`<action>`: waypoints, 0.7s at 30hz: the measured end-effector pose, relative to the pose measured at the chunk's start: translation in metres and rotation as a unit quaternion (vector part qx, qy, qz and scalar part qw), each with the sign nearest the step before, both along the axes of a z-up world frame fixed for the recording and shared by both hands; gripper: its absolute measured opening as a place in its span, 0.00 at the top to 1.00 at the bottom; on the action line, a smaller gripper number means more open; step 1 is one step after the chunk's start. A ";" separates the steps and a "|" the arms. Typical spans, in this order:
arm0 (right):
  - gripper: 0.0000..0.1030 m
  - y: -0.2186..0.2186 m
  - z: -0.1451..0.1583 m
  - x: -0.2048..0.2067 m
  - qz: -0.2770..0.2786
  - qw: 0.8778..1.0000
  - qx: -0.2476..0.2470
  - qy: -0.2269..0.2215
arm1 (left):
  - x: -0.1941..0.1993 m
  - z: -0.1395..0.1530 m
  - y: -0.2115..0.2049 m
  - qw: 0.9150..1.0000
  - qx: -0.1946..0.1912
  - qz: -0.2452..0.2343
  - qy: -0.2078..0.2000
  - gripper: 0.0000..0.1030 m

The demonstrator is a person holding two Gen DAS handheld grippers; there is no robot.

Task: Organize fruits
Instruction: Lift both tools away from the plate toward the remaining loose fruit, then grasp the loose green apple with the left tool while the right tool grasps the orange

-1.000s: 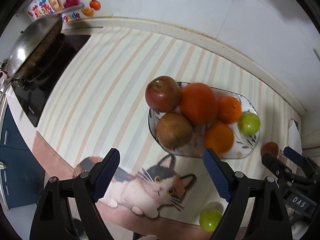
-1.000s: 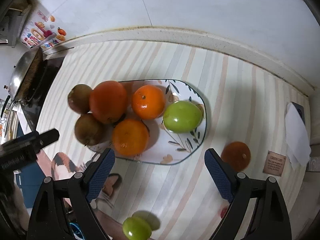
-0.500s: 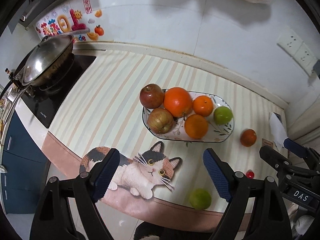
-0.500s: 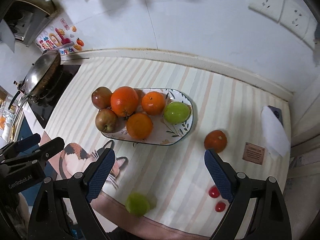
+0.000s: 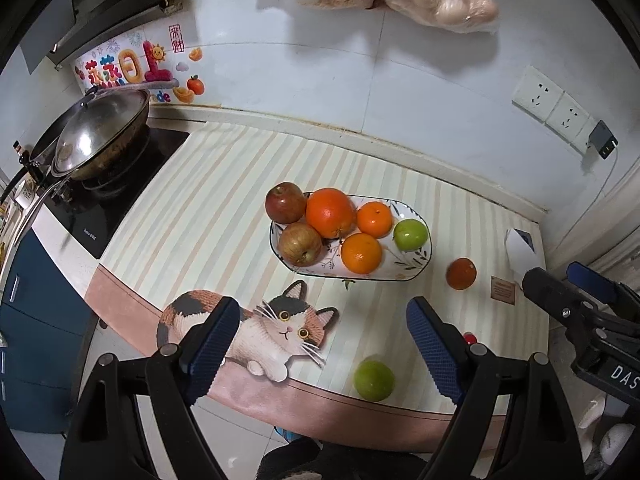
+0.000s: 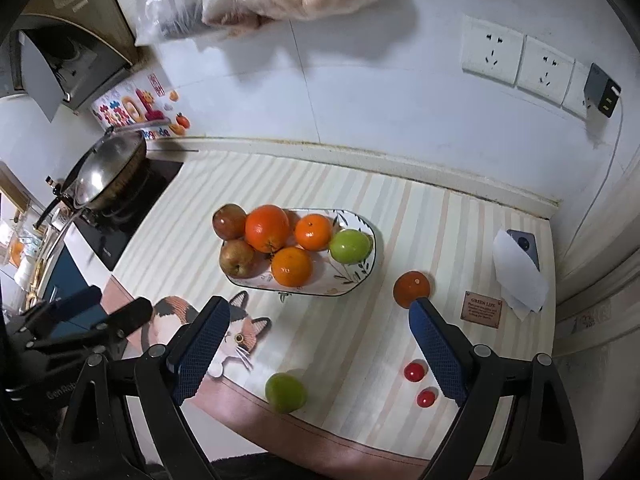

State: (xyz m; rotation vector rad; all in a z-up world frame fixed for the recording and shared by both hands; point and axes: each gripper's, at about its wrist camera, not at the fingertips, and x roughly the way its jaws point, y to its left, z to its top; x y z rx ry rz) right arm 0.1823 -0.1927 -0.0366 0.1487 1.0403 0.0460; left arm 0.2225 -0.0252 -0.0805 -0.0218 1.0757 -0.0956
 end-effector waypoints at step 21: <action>0.10 -0.070 -0.113 0.023 -0.079 0.991 0.033 0.098 | 0.024 -0.173 -0.064 0.965 0.001 -0.070 0.251 0.17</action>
